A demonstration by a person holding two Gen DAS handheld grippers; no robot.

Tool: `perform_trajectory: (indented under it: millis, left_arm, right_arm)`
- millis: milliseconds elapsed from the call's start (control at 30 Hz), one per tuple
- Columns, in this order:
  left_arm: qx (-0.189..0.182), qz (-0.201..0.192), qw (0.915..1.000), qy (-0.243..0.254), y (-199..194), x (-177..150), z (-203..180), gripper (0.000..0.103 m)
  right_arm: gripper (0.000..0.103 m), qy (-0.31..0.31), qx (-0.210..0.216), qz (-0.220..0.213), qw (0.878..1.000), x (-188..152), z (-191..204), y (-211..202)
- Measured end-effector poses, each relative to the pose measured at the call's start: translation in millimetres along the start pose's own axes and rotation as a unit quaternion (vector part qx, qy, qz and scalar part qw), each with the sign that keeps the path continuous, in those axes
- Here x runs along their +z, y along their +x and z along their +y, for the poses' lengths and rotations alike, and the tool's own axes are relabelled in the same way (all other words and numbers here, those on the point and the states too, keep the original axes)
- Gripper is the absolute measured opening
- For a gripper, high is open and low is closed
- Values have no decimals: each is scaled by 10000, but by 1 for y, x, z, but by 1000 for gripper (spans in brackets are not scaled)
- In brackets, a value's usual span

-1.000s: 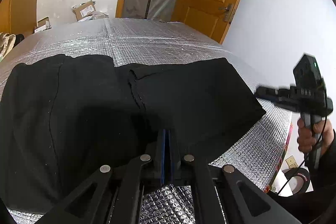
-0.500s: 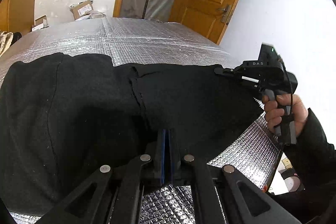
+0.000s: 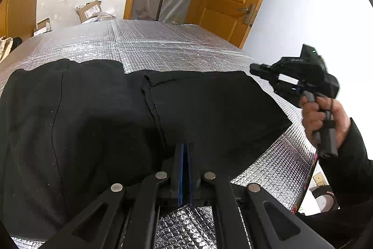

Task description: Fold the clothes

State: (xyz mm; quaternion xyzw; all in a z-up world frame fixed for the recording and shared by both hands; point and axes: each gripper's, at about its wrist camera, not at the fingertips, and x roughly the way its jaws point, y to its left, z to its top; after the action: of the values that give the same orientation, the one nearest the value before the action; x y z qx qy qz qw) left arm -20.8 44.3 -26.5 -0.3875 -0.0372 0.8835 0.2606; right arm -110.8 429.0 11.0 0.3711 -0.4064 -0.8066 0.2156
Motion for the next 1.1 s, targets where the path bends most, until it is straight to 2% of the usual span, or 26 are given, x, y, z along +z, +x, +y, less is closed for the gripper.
perform_trajectory:
  millis: [67,133,167,333,433,500,633,700,800,900,1000,1100]
  left_arm:
    - [-7,-4,10000,-8,0,-1,0,4]
    - [-22,-8,10000,-20,0,-1,1,4]
    - [-30,-10,10000,-25,0,-1,1,4]
    - [-27,-7,10000,-6,0,-1,0,4]
    - [-51,-19,10000,-21,-1,-1,1,4]
    - [-47,-28,10000,-14,-1,-2,0,4]
    - [-60,-69,10000,18,-8,0,-4,4]
    - [-175,-137,9998,23,-13,1,-7,4]
    - [-140,-189,9997,42,-17,4,-9,4]
    - [-135,-285,9995,-32,-21,5,-9,4]
    - [-72,-238,9997,-53,-18,4,-9,4]
    - [38,7,9999,-125,-7,0,-5,4]
  right_arm:
    - [5,-139,106,282,9994,-14,5,4]
    - [4,-148,29,466,9988,-27,-1,7]
    - [0,-30,8,420,9991,-29,-8,5]
    - [0,315,-174,134,9993,-32,-31,-9]
    - [0,253,-214,98,9994,-36,-27,-13]
    - [4,188,-187,117,9996,-42,-21,-15]
    - [1,-24,-194,350,9992,-47,-16,-7]
    - [0,89,-263,300,9992,-45,-26,-8]
    - [0,142,-429,114,9989,-40,-23,-13]
    - [5,-79,-509,78,9986,-35,-10,-13]
    - [5,-354,-318,309,9984,-35,5,-4]
    - [5,-806,-162,786,9935,-42,33,28]
